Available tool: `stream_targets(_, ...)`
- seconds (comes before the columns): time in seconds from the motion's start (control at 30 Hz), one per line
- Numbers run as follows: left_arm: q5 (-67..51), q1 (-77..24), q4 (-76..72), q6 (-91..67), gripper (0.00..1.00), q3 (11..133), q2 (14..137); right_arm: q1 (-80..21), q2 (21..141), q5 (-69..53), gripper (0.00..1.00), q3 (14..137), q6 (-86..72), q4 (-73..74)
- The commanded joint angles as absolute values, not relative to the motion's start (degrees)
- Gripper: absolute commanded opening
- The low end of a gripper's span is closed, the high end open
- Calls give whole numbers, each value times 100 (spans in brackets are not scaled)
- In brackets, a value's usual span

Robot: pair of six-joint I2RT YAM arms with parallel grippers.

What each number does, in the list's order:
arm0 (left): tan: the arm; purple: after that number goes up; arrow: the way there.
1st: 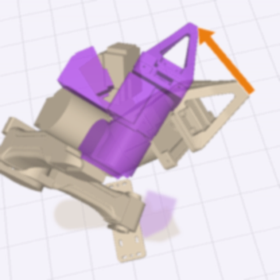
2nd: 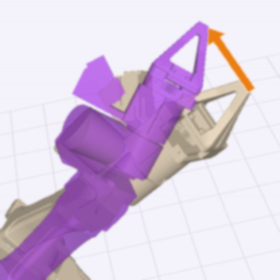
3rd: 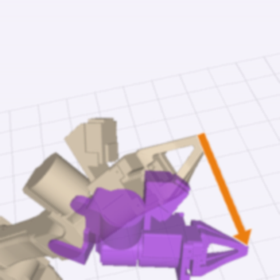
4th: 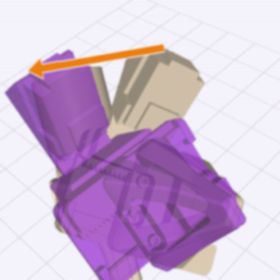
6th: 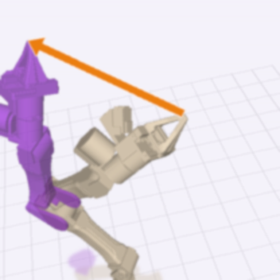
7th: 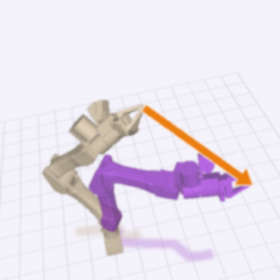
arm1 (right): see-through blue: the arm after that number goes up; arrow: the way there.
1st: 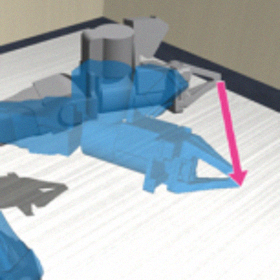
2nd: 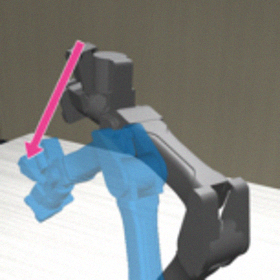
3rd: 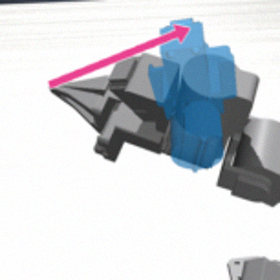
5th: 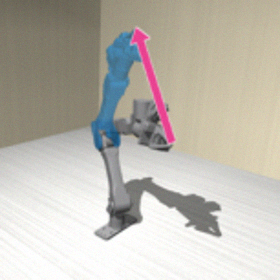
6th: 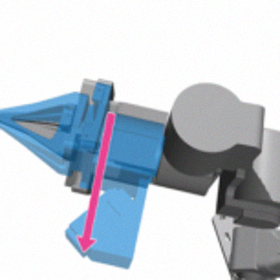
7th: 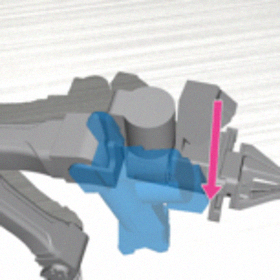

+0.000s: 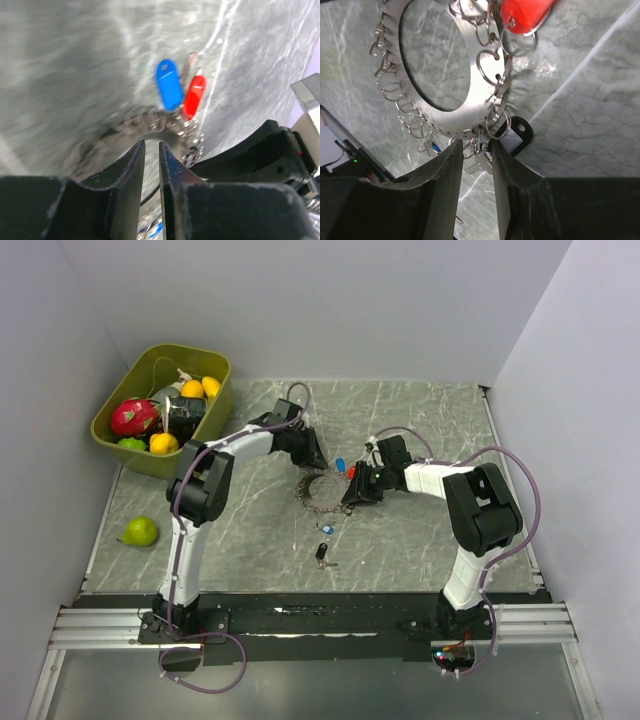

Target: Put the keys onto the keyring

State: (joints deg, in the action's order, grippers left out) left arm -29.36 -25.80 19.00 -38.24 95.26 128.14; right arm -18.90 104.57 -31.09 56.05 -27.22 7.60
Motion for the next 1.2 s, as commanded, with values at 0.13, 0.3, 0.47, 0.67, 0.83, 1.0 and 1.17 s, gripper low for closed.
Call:
stream_targets(0.13,-3085,-2848,2206,-3577,30,10011,12877,-1934,10108,-3182,39,5423,-2883,483)
stream_targets(0.3,-2620,-2760,2268,-3463,49,9669,12104,-1925,9809,-2980,42,5537,-2716,782)
stream_targets(0.47,-2496,-2479,2215,-3551,59,8685,11305,-1934,9457,-2471,48,5748,-2496,1054)
stream_targets(0.67,-2549,-2312,2250,-3744,60,7735,10890,-1925,9808,-2233,52,6301,-2233,1336)
stream_targets(0.83,-2715,-2259,2013,-4060,59,6972,10810,-1916,10405,-1925,53,6943,-2399,1608)
stream_targets(1.0,-3076,-2215,1592,-4332,59,6724,10995,-1916,10687,-1793,53,7233,-2549,1591)
stream_targets(1.17,-3252,-2224,1459,-4412,58,6960,11373,-1916,10968,-1846,53,7356,-2496,1635)
